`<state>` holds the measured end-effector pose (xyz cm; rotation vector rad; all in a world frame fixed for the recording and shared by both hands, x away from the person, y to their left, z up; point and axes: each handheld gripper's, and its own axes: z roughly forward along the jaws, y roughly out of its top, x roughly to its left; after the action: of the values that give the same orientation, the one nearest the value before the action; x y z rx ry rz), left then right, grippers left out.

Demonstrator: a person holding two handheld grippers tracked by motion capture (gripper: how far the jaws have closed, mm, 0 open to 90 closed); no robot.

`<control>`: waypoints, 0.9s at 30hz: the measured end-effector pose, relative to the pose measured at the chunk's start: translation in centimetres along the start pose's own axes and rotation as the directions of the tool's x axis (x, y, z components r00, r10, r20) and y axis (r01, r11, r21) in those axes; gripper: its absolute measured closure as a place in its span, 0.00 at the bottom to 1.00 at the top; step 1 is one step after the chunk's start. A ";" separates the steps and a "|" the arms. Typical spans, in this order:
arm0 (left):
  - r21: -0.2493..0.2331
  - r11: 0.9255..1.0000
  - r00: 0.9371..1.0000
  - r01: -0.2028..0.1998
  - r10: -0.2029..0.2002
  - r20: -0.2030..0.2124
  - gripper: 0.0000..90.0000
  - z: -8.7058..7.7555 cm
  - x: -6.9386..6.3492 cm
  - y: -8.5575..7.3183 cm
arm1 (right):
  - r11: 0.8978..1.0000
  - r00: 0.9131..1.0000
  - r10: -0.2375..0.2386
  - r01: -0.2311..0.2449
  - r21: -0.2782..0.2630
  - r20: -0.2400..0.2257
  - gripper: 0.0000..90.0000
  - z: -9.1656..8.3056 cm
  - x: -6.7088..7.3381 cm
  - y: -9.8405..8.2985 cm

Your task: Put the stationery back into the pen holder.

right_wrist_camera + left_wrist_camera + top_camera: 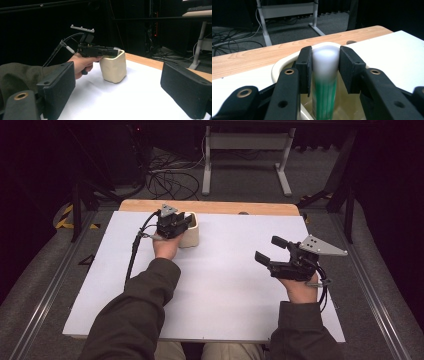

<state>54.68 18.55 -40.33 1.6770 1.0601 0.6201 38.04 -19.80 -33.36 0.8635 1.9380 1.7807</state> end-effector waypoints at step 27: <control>-0.020 0.998 0.996 0.055 -0.053 0.075 0.72 -0.2 0.0 0.1 | 1.000 1.000 0.003 -0.003 0.005 0.001 0.15 0.1 0.0 -0.1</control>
<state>54.58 18.57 -40.13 1.6345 1.0386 0.5288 38.10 -19.74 -33.44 0.8700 1.9426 1.7772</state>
